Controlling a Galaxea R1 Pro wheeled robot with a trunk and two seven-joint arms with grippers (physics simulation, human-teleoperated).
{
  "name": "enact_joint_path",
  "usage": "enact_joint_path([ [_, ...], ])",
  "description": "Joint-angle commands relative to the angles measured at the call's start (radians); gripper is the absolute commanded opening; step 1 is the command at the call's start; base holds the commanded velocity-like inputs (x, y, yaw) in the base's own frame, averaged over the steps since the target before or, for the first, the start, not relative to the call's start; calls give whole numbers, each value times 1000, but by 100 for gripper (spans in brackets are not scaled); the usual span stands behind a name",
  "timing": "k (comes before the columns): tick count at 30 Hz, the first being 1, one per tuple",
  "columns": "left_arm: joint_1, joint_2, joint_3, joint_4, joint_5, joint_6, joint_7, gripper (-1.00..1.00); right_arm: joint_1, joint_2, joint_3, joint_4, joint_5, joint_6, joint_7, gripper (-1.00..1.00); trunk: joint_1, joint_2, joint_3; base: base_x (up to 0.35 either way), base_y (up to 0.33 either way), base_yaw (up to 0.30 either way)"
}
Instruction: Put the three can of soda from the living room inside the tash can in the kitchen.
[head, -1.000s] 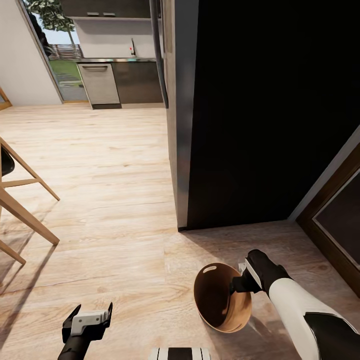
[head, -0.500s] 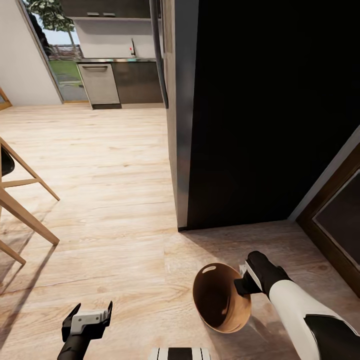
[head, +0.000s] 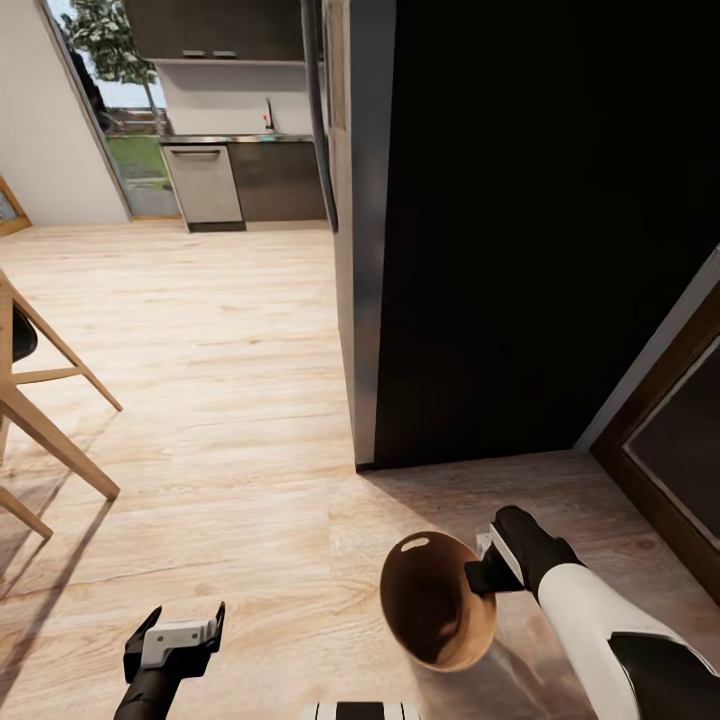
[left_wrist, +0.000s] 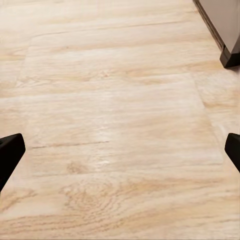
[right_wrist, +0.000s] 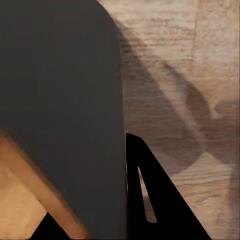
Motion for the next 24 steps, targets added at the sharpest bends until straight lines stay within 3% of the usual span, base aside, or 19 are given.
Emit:
enact_joint_path([
  [1,0,0,0,0,0,0,0,100,0,0,2,0,21,-2,-4,-100,0,0,4,0,0,0],
  [24,0,2,0,0,0,6,-1,100,4,2,0,0,20,-2,-2,-100,-11,6,93,0,0,0],
])
